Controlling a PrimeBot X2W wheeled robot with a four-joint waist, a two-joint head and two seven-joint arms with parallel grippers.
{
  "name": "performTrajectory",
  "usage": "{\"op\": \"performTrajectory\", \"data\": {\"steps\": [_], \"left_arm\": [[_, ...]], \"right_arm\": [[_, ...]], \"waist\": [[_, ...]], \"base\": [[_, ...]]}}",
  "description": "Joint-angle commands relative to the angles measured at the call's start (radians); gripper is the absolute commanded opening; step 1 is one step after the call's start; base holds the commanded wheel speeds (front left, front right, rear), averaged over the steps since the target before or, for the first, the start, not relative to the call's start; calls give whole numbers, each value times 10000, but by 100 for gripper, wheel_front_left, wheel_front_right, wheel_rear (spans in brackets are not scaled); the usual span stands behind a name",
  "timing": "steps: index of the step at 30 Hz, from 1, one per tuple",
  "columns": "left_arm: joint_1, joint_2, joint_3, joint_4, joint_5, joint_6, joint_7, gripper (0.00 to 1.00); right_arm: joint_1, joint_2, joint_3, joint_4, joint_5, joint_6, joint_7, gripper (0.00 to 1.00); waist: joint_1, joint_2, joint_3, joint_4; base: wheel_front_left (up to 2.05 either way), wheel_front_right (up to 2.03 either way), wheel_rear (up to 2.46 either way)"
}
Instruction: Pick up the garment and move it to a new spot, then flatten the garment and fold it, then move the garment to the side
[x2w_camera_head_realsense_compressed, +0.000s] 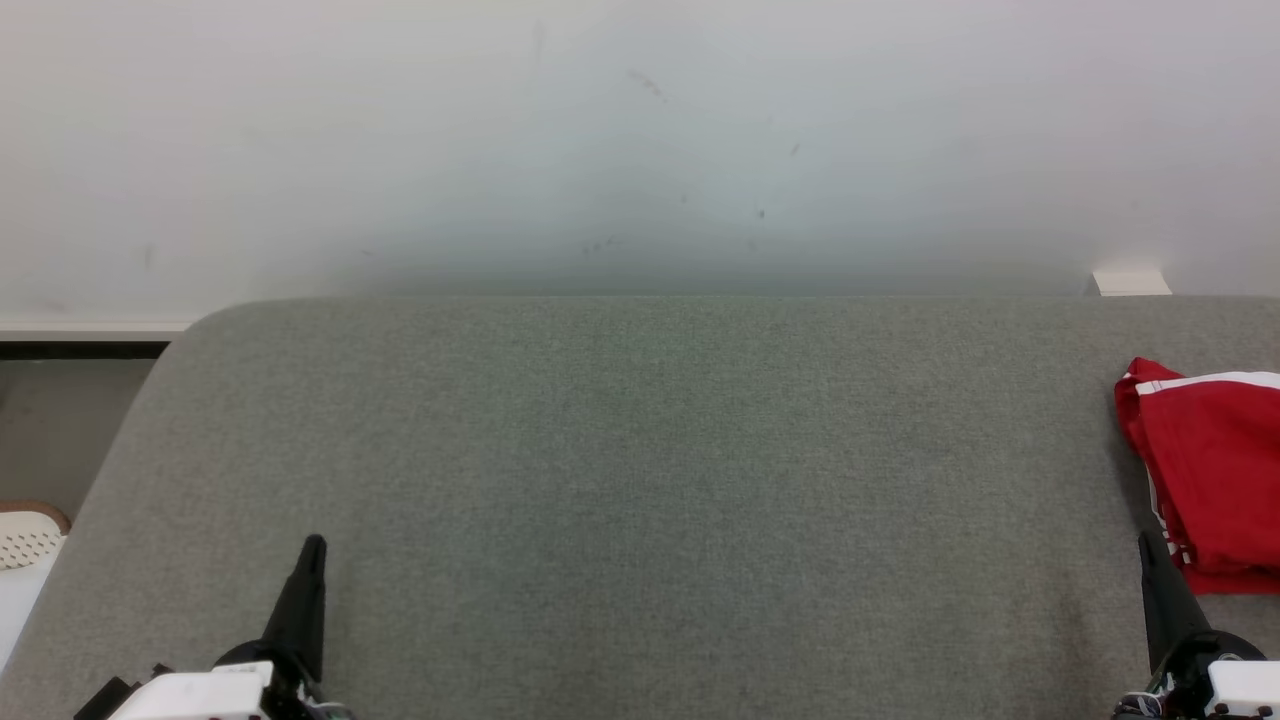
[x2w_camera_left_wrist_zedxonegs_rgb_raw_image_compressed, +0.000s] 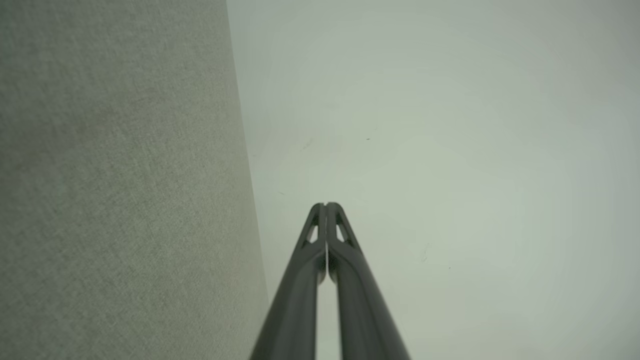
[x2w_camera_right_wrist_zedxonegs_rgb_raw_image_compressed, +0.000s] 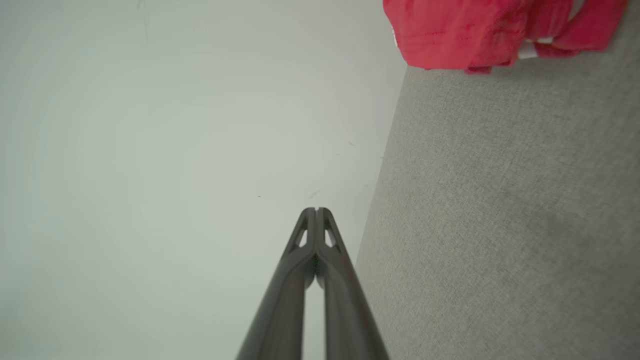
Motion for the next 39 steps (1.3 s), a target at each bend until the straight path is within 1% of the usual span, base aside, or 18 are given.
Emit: {"op": "performTrajectory", "data": {"steps": [1, 39], "left_arm": [[-62, 62, 12, -28, -139, -41, 30, 0], [-63, 62, 12, -28, -139, -41, 30, 0]], "right_arm": [[-117, -14, -28, 22, 22, -18, 19, 0], [-118, -14, -28, 22, 21, -18, 20, 0]], "waist": [[0, 0, 0, 0], [0, 0, 0, 0]], "base": [[0, 0, 0], [0, 0, 0]]}}
